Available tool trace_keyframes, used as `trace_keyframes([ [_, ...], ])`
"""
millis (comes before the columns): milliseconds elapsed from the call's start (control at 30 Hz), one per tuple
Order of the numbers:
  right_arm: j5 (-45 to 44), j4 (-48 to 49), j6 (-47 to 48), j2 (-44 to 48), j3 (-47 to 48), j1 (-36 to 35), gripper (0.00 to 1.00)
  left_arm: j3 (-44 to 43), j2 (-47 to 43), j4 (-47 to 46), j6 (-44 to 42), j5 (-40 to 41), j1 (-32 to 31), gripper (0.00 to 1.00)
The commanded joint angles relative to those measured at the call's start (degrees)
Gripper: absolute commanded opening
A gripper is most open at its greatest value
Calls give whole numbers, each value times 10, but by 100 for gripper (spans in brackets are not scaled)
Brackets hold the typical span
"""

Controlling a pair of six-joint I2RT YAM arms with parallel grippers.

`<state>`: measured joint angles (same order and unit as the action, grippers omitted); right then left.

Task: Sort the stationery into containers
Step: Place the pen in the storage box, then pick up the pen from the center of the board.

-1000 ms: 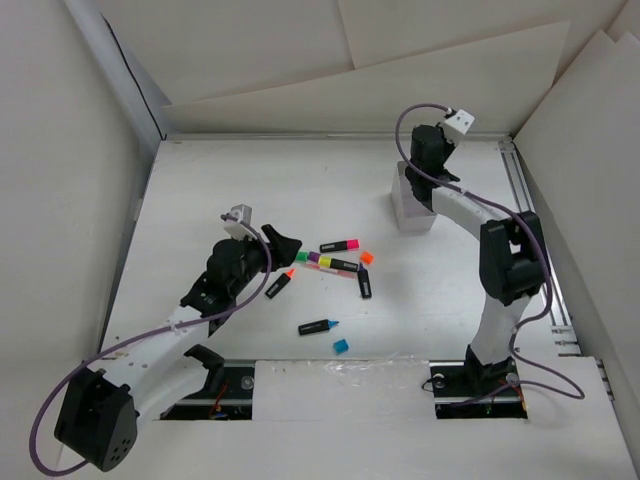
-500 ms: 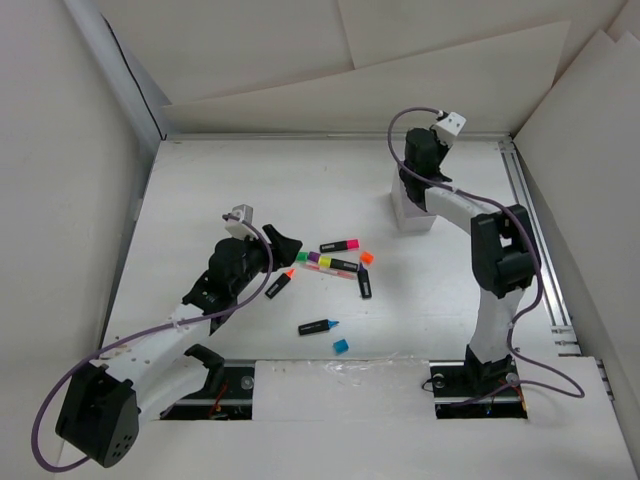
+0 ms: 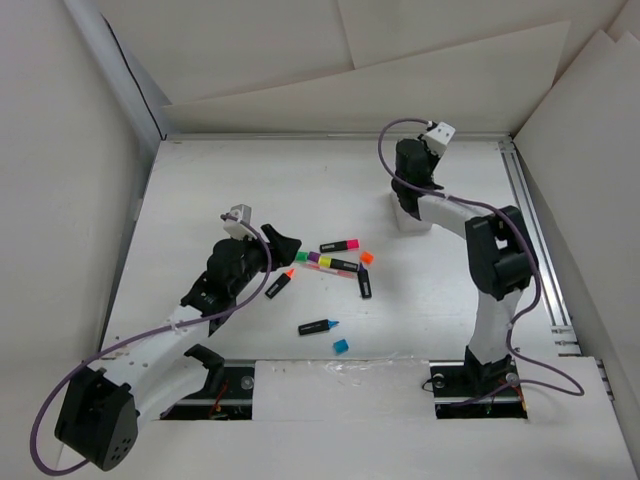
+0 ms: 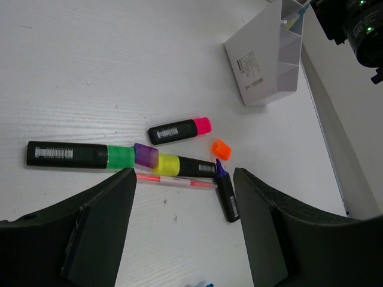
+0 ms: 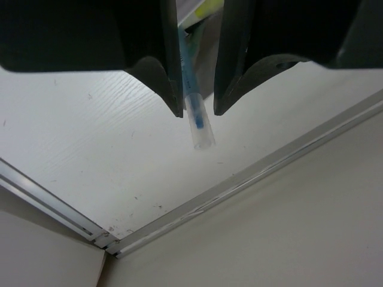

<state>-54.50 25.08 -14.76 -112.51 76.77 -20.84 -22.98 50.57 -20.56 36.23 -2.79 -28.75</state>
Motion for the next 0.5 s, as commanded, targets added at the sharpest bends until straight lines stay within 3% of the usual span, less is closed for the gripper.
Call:
trace_keyframes([
  [0, -16, 25, -2, 44, -7, -7, 34, -20, -13, -16, -8, 2, 3, 63],
  [100, -16, 25, -2, 80, -27, -18, 42, -20, -13, -16, -8, 2, 3, 63],
  [300, -3, -3, -7, 169, -63, -41, 43, -20, -19, -16, -8, 2, 3, 63],
  [400, 57, -42, -31, 210, -82, -67, 33, -20, -19, -9, -8, 14, 3, 63],
  [467, 127, -84, -42, 244, -108, -82, 18, -20, -25, -9, -3, 14, 3, 63],
])
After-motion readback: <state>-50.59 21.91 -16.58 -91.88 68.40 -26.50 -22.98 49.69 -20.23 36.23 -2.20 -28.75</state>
